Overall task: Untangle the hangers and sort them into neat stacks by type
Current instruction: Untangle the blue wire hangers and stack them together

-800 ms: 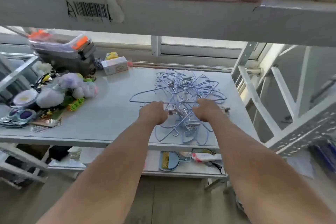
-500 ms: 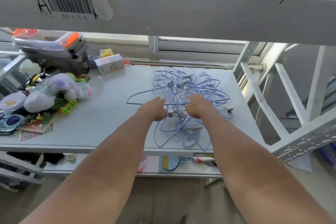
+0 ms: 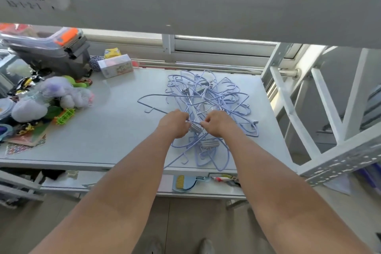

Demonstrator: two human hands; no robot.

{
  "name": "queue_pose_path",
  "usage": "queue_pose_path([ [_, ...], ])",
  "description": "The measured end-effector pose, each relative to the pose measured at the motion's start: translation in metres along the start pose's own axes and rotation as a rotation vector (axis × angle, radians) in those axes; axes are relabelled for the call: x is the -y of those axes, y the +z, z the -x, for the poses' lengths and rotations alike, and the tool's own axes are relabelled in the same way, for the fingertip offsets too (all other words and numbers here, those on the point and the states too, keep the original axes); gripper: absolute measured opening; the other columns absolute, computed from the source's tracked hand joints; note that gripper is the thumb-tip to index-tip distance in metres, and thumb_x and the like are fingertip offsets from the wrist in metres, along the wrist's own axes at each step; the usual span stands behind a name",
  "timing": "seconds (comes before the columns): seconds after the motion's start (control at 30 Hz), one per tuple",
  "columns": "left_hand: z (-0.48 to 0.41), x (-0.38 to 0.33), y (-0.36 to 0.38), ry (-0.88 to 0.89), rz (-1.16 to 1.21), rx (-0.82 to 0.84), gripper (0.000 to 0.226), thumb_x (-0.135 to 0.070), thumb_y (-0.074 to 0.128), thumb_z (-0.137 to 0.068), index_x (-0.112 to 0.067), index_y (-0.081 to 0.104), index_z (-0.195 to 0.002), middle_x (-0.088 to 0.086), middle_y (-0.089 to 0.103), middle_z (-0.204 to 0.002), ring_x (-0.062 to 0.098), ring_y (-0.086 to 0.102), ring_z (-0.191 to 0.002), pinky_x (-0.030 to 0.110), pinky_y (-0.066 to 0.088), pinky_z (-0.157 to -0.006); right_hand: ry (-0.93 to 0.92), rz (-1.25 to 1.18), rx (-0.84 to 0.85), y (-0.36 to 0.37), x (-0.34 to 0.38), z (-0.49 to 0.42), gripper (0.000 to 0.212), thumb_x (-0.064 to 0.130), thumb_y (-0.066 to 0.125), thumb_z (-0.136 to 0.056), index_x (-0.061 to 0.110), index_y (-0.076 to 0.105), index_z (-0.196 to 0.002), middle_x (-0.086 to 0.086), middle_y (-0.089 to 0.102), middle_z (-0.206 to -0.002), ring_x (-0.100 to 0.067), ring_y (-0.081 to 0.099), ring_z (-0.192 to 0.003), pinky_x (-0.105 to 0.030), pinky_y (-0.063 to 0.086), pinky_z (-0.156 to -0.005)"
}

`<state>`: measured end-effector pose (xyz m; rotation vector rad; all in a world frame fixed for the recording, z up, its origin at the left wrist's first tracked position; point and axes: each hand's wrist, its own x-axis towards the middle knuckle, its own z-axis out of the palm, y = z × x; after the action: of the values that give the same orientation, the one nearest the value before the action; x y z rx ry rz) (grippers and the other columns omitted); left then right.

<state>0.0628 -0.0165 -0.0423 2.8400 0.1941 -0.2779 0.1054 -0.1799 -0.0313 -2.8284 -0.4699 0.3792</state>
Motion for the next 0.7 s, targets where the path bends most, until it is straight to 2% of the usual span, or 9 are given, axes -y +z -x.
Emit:
queue_pose_path([
  [0.07,0.001,0.000,0.000,-0.008,0.011,-0.031,0.038,-0.045,0.048,-0.095,-0.024,0.058,-0.125,0.006,0.050,-0.128,0.026,0.051,-0.119,0.040,0.045,-0.095,-0.006,0.096,-0.147,0.000,-0.003,0.001,0.033,0.041,0.047,-0.090,0.019,0.071,-0.091,-0.008,0.063,-0.105,-0.029,0.053,-0.106,-0.036,0.046,-0.085],
  [0.13,0.002,0.002,-0.001,-0.006,0.009,-0.058,0.041,-0.047,0.049,-0.094,-0.022,0.057,-0.126,0.006,0.049,-0.129,0.026,0.050,-0.120,0.042,0.045,-0.097,0.052,0.180,-0.242,-0.001,-0.009,-0.002,0.042,0.042,0.044,-0.091,0.018,0.061,-0.122,-0.010,0.049,-0.131,-0.031,0.041,-0.122,-0.043,0.040,-0.096],
  [0.2,0.003,0.005,-0.003,-0.005,0.010,-0.069,0.044,-0.049,0.050,-0.093,-0.020,0.056,-0.125,0.006,0.049,-0.128,0.027,0.051,-0.118,0.043,0.047,-0.095,0.162,0.174,-0.203,-0.002,-0.016,-0.004,0.056,0.046,0.044,-0.091,0.018,0.042,-0.140,-0.014,0.031,-0.148,-0.033,0.031,-0.134,-0.046,0.034,-0.104],
  [0.27,0.004,0.008,-0.007,-0.011,0.025,-0.055,0.046,-0.050,0.053,-0.091,-0.019,0.055,-0.124,0.006,0.048,-0.127,0.028,0.054,-0.112,0.043,0.048,-0.093,0.255,0.117,-0.091,-0.005,-0.022,-0.006,0.064,0.050,0.043,-0.092,0.018,0.030,-0.147,-0.016,0.026,-0.153,-0.036,0.029,-0.138,-0.048,0.030,-0.107],
  [0.33,0.005,0.010,-0.008,-0.015,0.045,-0.045,0.047,-0.050,0.054,-0.090,-0.016,0.054,-0.123,0.006,0.048,-0.127,0.029,0.057,-0.106,0.043,0.049,-0.090,0.282,0.055,-0.019,-0.004,-0.026,-0.008,0.060,0.046,0.040,-0.095,0.014,0.031,-0.145,-0.017,0.031,-0.150,-0.038,0.039,-0.133,-0.048,0.035,-0.104],
  [0.43,0.004,0.006,-0.010,-0.003,0.079,-0.065,0.047,-0.049,0.050,-0.093,-0.013,0.055,-0.123,0.005,0.048,-0.128,0.028,0.057,-0.105,0.042,0.048,-0.091,0.275,-0.047,-0.067,-0.002,-0.027,-0.010,0.044,0.036,0.041,-0.096,0.009,0.046,-0.131,-0.017,0.040,-0.141,-0.037,0.048,-0.123,-0.045,0.042,-0.098],
  [0.5,0.003,0.001,-0.013,0.006,0.094,-0.071,0.047,-0.048,0.048,-0.094,-0.011,0.056,-0.123,0.005,0.048,-0.129,0.028,0.057,-0.107,0.042,0.047,-0.092,0.263,-0.109,-0.116,-0.002,-0.025,-0.010,0.027,0.030,0.044,-0.094,0.011,0.058,-0.108,-0.016,0.056,-0.124,-0.034,0.057,-0.109,-0.038,0.047,-0.085],
  [0.6,0.001,-0.003,-0.015,0.017,0.114,-0.099,0.044,-0.044,0.049,-0.095,-0.009,0.057,-0.120,0.006,0.048,-0.128,0.028,0.057,-0.107,0.041,0.047,-0.093,0.292,-0.202,-0.178,-0.004,-0.024,-0.012,0.017,0.019,0.045,-0.090,0.012,0.056,-0.080,-0.014,0.066,-0.101,-0.031,0.060,-0.087,-0.032,0.044,-0.069],
  [0.7,0.000,-0.003,-0.011,0.045,0.145,-0.095,0.043,-0.040,0.051,-0.095,-0.009,0.056,-0.124,0.006,0.045,-0.136,0.029,0.055,-0.115,0.040,0.045,-0.097,0.292,-0.227,-0.127,-0.004,-0.027,-0.016,0.022,0.023,0.048,-0.087,0.008,0.059,-0.098,-0.015,0.063,-0.111,-0.031,0.059,-0.096,-0.034,0.045,-0.075],
])
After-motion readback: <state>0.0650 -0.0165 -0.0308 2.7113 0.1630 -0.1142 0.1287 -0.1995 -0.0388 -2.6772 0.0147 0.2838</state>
